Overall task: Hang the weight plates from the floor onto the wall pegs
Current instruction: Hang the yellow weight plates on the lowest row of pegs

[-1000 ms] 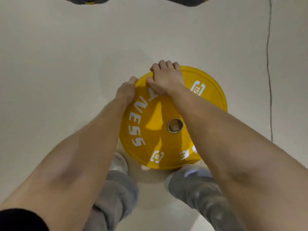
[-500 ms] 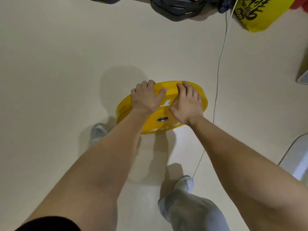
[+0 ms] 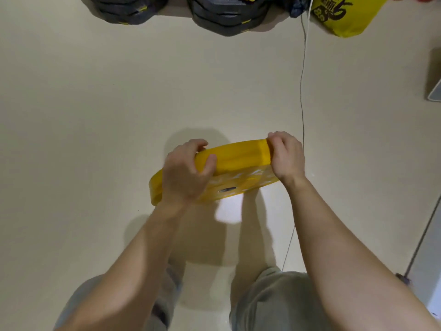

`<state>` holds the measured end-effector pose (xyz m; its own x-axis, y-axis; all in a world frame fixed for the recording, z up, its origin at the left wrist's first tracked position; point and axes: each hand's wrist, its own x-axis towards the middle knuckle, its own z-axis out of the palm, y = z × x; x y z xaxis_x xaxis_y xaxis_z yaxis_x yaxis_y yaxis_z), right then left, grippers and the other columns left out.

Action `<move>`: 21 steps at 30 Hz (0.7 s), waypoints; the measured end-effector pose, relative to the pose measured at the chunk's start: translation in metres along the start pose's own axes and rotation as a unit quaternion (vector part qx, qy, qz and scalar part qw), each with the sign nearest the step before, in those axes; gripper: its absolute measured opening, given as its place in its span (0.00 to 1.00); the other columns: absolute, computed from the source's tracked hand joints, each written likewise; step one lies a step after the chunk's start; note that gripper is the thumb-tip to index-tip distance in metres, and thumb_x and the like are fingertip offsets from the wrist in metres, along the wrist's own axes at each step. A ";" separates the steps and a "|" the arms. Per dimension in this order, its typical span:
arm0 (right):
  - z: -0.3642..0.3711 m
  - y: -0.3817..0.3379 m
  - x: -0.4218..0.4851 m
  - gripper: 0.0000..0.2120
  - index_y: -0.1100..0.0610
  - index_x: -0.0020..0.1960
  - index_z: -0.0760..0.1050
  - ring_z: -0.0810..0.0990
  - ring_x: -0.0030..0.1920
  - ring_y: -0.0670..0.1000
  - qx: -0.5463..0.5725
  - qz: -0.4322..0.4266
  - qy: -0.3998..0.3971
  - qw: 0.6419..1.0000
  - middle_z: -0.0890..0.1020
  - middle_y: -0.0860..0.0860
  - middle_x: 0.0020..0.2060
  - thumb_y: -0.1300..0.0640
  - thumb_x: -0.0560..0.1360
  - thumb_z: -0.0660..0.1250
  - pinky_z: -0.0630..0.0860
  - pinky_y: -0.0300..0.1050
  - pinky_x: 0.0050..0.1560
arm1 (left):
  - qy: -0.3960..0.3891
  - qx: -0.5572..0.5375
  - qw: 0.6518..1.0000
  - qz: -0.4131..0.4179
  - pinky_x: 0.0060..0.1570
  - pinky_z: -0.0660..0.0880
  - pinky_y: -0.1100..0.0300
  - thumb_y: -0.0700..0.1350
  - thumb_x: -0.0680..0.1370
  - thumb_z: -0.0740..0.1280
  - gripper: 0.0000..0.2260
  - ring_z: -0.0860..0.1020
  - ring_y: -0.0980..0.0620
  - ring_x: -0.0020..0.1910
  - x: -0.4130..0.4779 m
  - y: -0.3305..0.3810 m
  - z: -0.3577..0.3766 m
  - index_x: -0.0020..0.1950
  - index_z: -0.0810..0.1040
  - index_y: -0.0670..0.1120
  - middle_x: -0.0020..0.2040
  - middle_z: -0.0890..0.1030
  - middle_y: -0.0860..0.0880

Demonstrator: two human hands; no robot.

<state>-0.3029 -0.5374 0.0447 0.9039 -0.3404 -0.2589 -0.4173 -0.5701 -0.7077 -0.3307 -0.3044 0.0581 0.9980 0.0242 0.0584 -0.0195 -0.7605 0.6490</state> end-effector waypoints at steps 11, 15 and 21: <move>0.013 -0.025 0.048 0.25 0.54 0.49 0.79 0.73 0.52 0.54 0.000 0.016 -0.058 0.998 0.77 0.49 0.45 0.38 0.82 0.50 0.67 0.54 0.60 | -0.081 -0.321 0.810 -0.483 0.50 0.72 0.54 0.60 0.80 0.54 0.17 0.78 0.49 0.51 -0.010 -0.168 -0.004 0.51 0.80 0.55 0.49 0.84 0.50; 0.019 -0.006 0.075 0.22 0.42 0.50 0.80 0.78 0.56 0.50 0.006 -0.096 -0.078 0.992 0.83 0.41 0.50 0.30 0.73 0.55 0.73 0.56 0.60 | -0.009 -0.394 0.806 -0.441 0.49 0.76 0.52 0.59 0.81 0.51 0.21 0.81 0.48 0.49 0.008 -0.168 0.024 0.51 0.82 0.52 0.46 0.86 0.48; 0.026 0.036 0.106 0.21 0.48 0.37 0.73 0.75 0.45 0.51 0.038 -0.122 -0.022 0.992 0.78 0.45 0.37 0.33 0.74 0.55 0.68 0.50 0.47 | 0.061 -0.458 0.789 -0.405 0.45 0.76 0.55 0.55 0.79 0.53 0.18 0.80 0.50 0.40 0.021 -0.192 0.056 0.38 0.78 0.52 0.38 0.82 0.49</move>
<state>-0.2201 -0.5747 -0.0254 0.9812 -0.1647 -0.1010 -0.1785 -0.5731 -0.7998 -0.3030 -0.1942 -0.1074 0.6924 0.3671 -0.6211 0.5311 0.3235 0.7832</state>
